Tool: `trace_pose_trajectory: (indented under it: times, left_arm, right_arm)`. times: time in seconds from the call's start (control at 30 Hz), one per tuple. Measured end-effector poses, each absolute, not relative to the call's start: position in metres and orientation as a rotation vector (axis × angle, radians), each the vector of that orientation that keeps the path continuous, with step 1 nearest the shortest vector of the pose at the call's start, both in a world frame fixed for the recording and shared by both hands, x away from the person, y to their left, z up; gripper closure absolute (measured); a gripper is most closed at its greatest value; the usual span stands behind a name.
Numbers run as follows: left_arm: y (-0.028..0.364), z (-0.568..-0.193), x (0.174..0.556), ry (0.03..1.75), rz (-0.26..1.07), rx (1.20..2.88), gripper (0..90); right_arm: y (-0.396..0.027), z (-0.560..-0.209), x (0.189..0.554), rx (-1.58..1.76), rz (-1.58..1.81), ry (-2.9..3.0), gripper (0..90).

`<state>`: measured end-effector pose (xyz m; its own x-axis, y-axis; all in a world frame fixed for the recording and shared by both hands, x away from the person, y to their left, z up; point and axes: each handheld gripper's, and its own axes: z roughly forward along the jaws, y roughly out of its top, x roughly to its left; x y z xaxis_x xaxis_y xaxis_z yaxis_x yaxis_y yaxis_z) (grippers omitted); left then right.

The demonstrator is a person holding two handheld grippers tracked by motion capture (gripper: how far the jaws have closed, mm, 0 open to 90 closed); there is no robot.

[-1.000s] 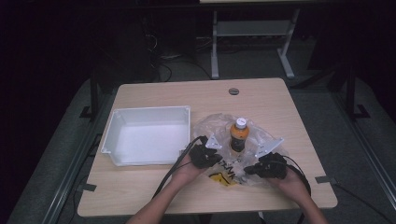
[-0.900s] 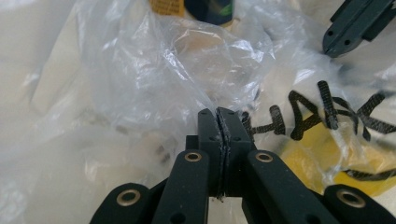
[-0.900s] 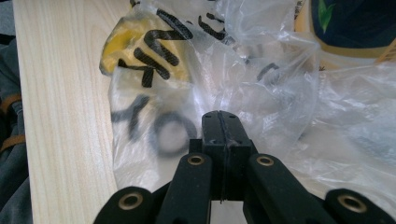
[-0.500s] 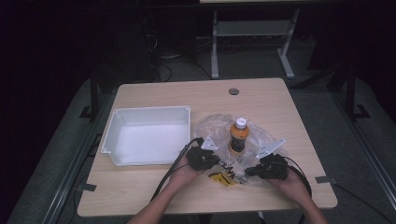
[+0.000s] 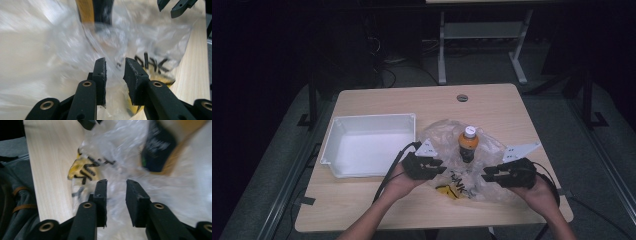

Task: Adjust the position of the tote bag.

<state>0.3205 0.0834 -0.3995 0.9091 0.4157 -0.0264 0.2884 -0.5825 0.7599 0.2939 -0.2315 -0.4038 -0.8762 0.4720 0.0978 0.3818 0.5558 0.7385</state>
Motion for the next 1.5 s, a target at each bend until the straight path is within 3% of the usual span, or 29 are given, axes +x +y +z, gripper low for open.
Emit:
trace_pose_trajectory:
  times: [0.27, 0.47, 0.73, 1.0, 1.17, 1.5]
  left_arm:
    - [0.091, -0.368, 0.335, 0.5, 0.263, 2.131, 63.6]
    - [0.095, -0.359, 0.355, 0.535, 0.27, 2.091, 51.8]
    - [0.097, -0.36, 0.382, 0.603, 0.268, 2.054, 35.4]
    - [0.094, -0.373, 0.404, 0.618, 0.214, 2.111, 32.5]
    - [0.089, -0.378, 0.408, 0.608, 0.18, 2.152, 44.5]
    - [0.074, -0.385, 0.401, 0.592, 0.175, 2.243, 79.8]
  right_arm:
    - [-0.252, -0.372, 0.314, 0.758, 1.251, 2.568, 61.1]
    - [-0.256, -0.364, 0.335, 0.772, 1.246, 2.552, 57.6]
    - [-0.259, -0.37, 0.363, 0.794, 1.271, 2.586, 49.9]
    - [-0.259, -0.385, 0.385, 0.801, 1.26, 2.641, 47.8]
    - [-0.254, -0.399, 0.398, 0.809, 1.201, 2.701, 52.6]
    - [-0.253, -0.415, 0.405, 0.805, 1.126, 2.785, 86.8]
